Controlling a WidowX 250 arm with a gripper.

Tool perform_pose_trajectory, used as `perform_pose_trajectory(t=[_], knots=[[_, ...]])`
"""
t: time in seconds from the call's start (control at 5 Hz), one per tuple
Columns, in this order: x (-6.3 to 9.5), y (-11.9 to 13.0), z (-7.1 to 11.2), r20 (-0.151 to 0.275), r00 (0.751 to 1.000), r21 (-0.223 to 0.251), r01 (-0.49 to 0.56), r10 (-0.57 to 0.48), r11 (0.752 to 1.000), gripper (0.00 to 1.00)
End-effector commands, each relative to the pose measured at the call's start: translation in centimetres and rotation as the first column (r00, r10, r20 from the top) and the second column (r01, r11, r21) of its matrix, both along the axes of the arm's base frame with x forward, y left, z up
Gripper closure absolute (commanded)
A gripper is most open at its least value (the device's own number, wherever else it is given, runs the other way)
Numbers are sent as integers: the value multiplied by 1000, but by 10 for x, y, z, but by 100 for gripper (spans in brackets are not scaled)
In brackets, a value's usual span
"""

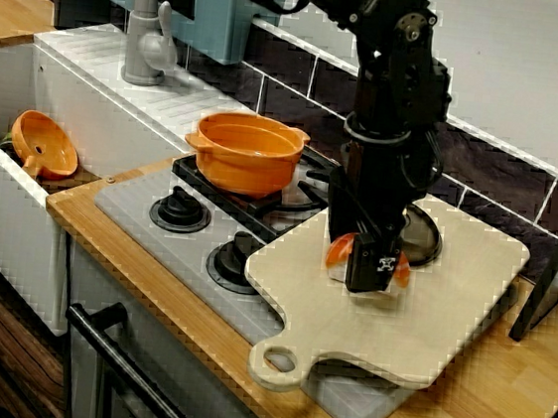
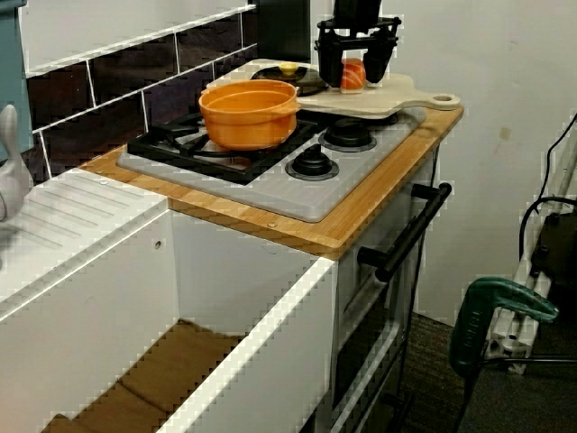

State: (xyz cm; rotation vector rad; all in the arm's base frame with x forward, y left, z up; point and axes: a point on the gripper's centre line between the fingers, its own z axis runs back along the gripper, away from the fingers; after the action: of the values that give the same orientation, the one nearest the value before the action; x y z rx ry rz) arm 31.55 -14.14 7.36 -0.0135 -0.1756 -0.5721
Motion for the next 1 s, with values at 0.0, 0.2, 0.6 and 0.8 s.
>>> perform_pose_trajectory(t=[0.0,0.2,0.6,0.8], knots=[[6,9,20,30,998,-26,-47,48,999,100],[3,14,30,16,998,-31,-60,61,998,100],[-8,29,57,21,995,-54,-93,94,994,100],[-8,41,62,26,990,-23,-141,142,990,100]])
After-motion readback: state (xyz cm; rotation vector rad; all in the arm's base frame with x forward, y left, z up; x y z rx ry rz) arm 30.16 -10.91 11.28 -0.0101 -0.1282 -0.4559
